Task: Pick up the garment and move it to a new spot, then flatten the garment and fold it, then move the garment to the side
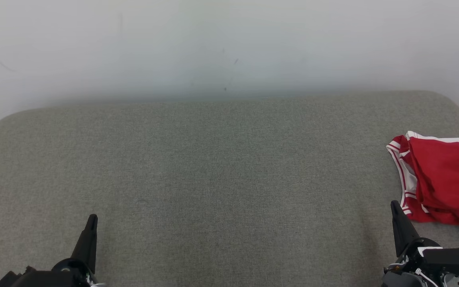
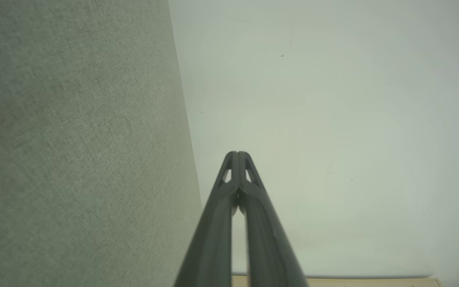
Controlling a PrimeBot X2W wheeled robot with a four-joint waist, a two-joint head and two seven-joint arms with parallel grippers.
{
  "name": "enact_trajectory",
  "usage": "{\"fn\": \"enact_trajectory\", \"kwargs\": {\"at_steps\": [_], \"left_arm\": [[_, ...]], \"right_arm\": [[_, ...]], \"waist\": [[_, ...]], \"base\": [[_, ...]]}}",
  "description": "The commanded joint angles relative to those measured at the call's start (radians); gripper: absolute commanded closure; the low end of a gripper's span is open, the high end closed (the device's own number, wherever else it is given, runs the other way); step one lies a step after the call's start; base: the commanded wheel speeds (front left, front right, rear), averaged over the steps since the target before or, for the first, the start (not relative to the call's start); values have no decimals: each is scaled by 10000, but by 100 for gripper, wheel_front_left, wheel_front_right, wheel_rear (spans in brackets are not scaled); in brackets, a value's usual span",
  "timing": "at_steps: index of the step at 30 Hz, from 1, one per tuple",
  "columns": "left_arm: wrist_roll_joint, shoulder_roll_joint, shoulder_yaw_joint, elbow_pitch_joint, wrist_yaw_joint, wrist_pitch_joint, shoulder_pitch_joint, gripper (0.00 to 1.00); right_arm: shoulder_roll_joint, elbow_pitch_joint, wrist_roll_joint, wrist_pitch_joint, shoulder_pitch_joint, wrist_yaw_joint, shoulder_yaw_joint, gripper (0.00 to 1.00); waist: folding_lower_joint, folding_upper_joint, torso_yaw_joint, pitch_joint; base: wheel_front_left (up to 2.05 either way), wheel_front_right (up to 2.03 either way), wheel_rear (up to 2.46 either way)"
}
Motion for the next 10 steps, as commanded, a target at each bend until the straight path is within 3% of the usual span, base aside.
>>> {"fn": "enact_trajectory", "kwargs": {"at_steps": [1,10], "left_arm": [[-46,52,26,13,-23,28,-107,100],[-46,52,28,13,-23,28,-107,100]], "right_arm": [[14,-22,16,24,-66,-21,-9,100],[14,-22,16,23,-66,-21,-9,100]], "waist": [[0,0,0,0],[0,0,0,0]], "base": [[0,0,0],[0,0,0]]}}
